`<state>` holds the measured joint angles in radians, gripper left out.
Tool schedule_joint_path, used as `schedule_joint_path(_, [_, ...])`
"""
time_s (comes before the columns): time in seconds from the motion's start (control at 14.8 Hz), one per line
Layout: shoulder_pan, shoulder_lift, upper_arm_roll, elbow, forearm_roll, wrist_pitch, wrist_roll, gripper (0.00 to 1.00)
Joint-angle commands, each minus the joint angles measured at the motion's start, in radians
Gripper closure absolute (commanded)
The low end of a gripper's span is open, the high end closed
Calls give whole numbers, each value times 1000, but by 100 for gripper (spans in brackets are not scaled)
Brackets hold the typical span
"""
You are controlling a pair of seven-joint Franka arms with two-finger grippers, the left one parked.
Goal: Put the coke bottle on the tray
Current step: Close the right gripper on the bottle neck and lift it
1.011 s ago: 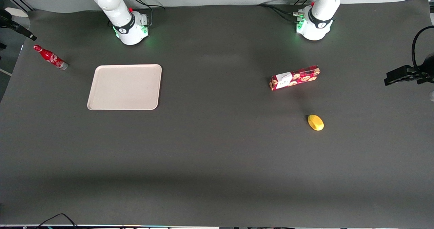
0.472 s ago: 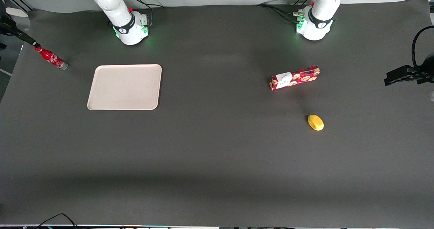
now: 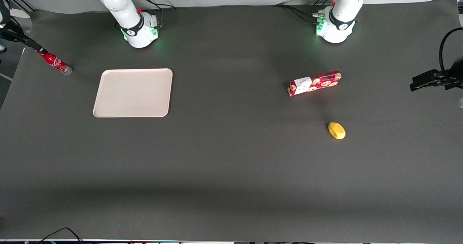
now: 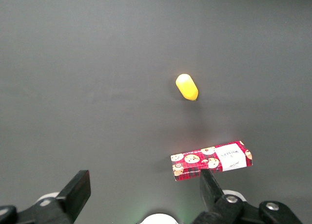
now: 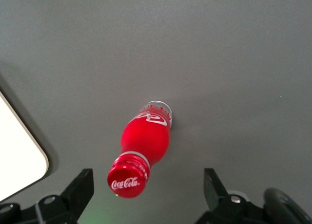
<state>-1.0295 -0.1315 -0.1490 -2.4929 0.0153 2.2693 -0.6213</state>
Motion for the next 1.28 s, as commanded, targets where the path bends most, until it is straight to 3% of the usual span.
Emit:
schedule_joint_path(0.0, [-11,12,0,2,29,13,-24,0])
schedule_joint_path(0.34, [-11,12,0,3,29,-2,-20,17])
schedule_joint_path(0.47, [-11,24,0,6,29,-2,-17,19])
schedule_joint_path(0.61, [-10,27,2,8,29,1,-17,29])
schedule_joint_path(0.74, [-9,27,2,8,29,1,-26,44])
schedule_joint_path(0.88, [-9,27,2,8,29,1,-31,68])
schedule_joint_path(1.01, [-4,26,2,9,28,-2,-31,79])
schedule_joint_path(1.08, [-3,26,3,11,28,-4,-31,92])
schedule_joint_path(1.21, [-1,24,14,11,28,-4,-31,100])
